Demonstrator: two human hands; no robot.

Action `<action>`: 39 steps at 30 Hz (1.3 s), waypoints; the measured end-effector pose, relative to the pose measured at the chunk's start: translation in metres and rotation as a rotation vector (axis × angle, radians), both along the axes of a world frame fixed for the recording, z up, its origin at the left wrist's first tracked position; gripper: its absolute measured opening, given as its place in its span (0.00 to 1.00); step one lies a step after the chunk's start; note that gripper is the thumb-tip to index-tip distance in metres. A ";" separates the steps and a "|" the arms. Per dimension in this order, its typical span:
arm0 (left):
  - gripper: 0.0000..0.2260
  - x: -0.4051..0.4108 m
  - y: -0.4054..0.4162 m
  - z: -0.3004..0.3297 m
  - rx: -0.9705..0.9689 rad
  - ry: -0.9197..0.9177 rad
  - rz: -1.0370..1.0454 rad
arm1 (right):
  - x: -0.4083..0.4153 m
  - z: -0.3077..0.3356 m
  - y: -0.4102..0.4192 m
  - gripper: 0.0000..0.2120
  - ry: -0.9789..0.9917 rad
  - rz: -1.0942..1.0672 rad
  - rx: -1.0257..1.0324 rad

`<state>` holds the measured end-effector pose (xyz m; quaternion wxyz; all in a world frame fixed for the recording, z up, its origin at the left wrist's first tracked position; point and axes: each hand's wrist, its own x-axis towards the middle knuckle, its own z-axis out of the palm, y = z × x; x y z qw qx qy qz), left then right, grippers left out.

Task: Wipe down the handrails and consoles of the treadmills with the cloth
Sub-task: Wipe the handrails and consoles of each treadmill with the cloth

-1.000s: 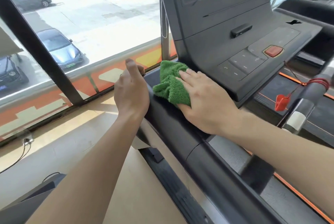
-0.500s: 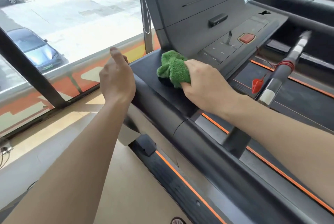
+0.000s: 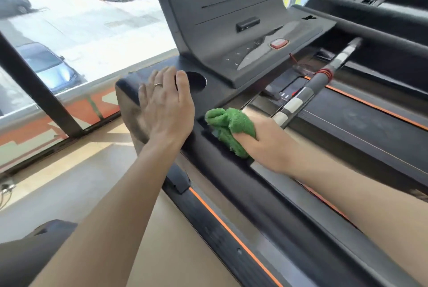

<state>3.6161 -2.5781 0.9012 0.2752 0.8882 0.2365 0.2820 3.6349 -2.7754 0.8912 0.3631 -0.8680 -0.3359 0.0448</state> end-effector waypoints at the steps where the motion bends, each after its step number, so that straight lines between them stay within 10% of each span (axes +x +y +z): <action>1: 0.28 -0.003 -0.009 -0.001 0.009 0.009 -0.009 | 0.000 -0.002 0.000 0.14 -0.005 0.006 0.005; 14: 0.27 -0.062 -0.134 0.005 -0.179 0.071 0.099 | -0.027 -0.032 -0.064 0.04 -0.172 0.255 0.338; 27: 0.27 -0.050 -0.128 -0.001 -0.223 -0.011 0.219 | 0.019 0.027 0.018 0.18 0.111 0.123 -0.395; 31: 0.27 -0.053 -0.130 0.000 -0.200 -0.007 0.189 | 0.017 0.029 0.036 0.41 0.134 0.199 -0.622; 34: 0.24 -0.054 -0.128 0.000 -0.194 0.010 0.181 | 0.011 0.016 0.024 0.19 0.007 0.025 -0.440; 39: 0.27 -0.057 -0.131 0.003 -0.161 0.014 0.187 | -0.010 -0.021 -0.023 0.13 -0.013 0.112 0.166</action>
